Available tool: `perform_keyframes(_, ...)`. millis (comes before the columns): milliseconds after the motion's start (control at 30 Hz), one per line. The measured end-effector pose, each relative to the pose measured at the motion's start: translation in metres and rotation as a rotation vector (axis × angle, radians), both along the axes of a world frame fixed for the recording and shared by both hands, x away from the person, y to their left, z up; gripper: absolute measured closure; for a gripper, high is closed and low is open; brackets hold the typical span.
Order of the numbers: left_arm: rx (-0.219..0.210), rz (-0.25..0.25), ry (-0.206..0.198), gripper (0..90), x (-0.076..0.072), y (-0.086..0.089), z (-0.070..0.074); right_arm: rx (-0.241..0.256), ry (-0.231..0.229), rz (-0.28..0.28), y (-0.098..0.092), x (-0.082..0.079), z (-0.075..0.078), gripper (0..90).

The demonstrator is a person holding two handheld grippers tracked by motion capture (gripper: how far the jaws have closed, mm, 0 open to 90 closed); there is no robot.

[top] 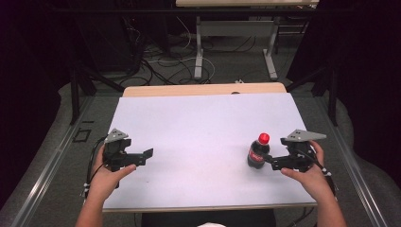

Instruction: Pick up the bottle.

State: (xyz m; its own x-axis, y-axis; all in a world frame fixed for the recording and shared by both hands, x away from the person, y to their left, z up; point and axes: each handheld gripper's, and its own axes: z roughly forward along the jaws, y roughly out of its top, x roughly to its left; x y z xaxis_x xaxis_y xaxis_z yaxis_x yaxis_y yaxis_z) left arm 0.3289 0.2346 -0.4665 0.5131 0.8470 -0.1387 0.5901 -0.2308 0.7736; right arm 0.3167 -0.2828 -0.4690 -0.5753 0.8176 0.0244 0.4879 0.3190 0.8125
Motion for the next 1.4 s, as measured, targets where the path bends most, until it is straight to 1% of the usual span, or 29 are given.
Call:
perform_keyframes(33,-0.007,0.000,0.004,3.2,0.000,-0.001,0.000,0.000,0.000,0.000,0.000,0.000,0.000,6.9)
perform_keyframes(67,-0.010,0.008,-0.008,3.2,0.000,-0.003,-0.001,-0.007,-0.003,0.013,0.007,0.002,-0.005,7.1)
perform_keyframes(100,-0.016,0.005,0.005,3.1,0.000,-0.004,-0.001,-0.012,0.000,0.015,0.010,0.003,-0.007,7.3)
perform_keyframes(133,-0.016,0.005,0.005,3.2,0.000,-0.004,-0.001,-0.013,-0.002,0.018,0.013,0.004,-0.009,7.6)
perform_keyframes(167,-0.004,-0.002,0.006,3.3,0.000,-0.004,-0.001,-0.011,0.003,0.020,0.016,0.004,-0.011,8.0)
perform_keyframes(200,-0.009,0.003,-0.007,3.5,0.000,-0.005,-0.003,-0.011,0.007,0.026,0.018,0.005,-0.013,9.2)
perform_keyframes(233,-0.011,0.002,0.002,3.6,0.000,-0.006,-0.003,-0.019,0.003,0.028,0.020,0.006,-0.015,11.2)
perform_keyframes(267,0.002,-0.005,0.004,3.8,0.000,-0.006,-0.002,-0.017,0.011,0.026,0.022,0.006,-0.017,13.4)
perform_keyframes(300,0.010,-0.010,0.003,3.8,0.000,-0.006,-0.002,-0.017,0.011,0.026,0.022,0.006,-0.017,13.4)
perform_keyframes(333,0.011,-0.011,0.002,4.3,0.000,-0.006,-0.002,-0.020,0.003,0.012,0.023,0.006,-0.018,15.3)
perform_keyframes(367,0.012,-0.012,0.002,4.6,0.000,-0.007,-0.002,-0.020,0.004,0.005,0.024,0.008,-0.021,15.2)
perform_keyframes(433,0.007,-0.007,0.000,4.7,0.000,-0.007,-0.003,-0.022,0.002,0.001,0.025,0.010,-0.024,15.4)
perform_keyframes(467,0.011,-0.007,-0.001,4.7,0.000,-0.007,-0.003,-0.016,0.014,-0.009,0.025,0.010,-0.025,15.4)
perform_keyframes(533,0.012,-0.006,-0.002,4.7,0.000,-0.008,-0.004,-0.014,0.013,-0.006,0.025,0.011,-0.026,15.5)
perform_keyframes(567,0.016,-0.012,0.004,4.8,0.000,-0.008,-0.003,-0.022,0.009,-0.009,0.024,0.013,-0.029,15.7)
perform_keyframes(633,0.020,-0.013,0.011,4.9,0.000,-0.009,-0.003,-0.020,0.011,-0.017,0.024,0.013,-0.031,16.3)
perform_keyframes(733,0.018,-0.012,-0.002,5.0,0.000,-0.010,-0.005,-0.027,0.019,-0.013,0.023,0.014,-0.033,17.6)
perform_keyframes(767,0.019,-0.011,0.001,5.0,0.000,-0.010,-0.005,-0.018,0.017,-0.021,0.023,0.014,-0.034,18.5)
perform_keyframes(800,0.019,-0.012,0.001,5.0,0.000,-0.010,-0.005,-0.021,0.012,-0.019,0.023,0.015,-0.035,19.4)
perform_keyframes(900,0.019,-0.013,0.000,5.1,0.000,-0.010,-0.006,-0.006,0.017,-0.026,0.024,0.016,-0.037,22.6)
perform_keyframes(1000,0.021,-0.011,0.001,5.3,0.000,-0.010,-0.006,-0.010,0.013,-0.021,0.024,0.016,-0.038,24.0)
perform_keyframes(1067,0.025,-0.012,0.003,5.5,0.000,-0.010,-0.006,-0.004,0.007,-0.023,0.025,0.017,-0.040,24.6)
perform_keyframes(1133,0.029,-0.013,0.011,5.7,0.000,-0.010,-0.005,-0.005,0.003,-0.018,0.026,0.018,-0.040,26.1)
perform_keyframes(1233,0.032,-0.013,0.014,5.7,0.000,-0.010,-0.005,-0.008,0.008,-0.023,0.028,0.017,-0.040,26.3)
perform_keyframes(1400,0.030,-0.005,0.016,6.1,0.000,-0.010,-0.006,-0.010,-0.004,-0.020,0.027,0.019,-0.042,28.2)
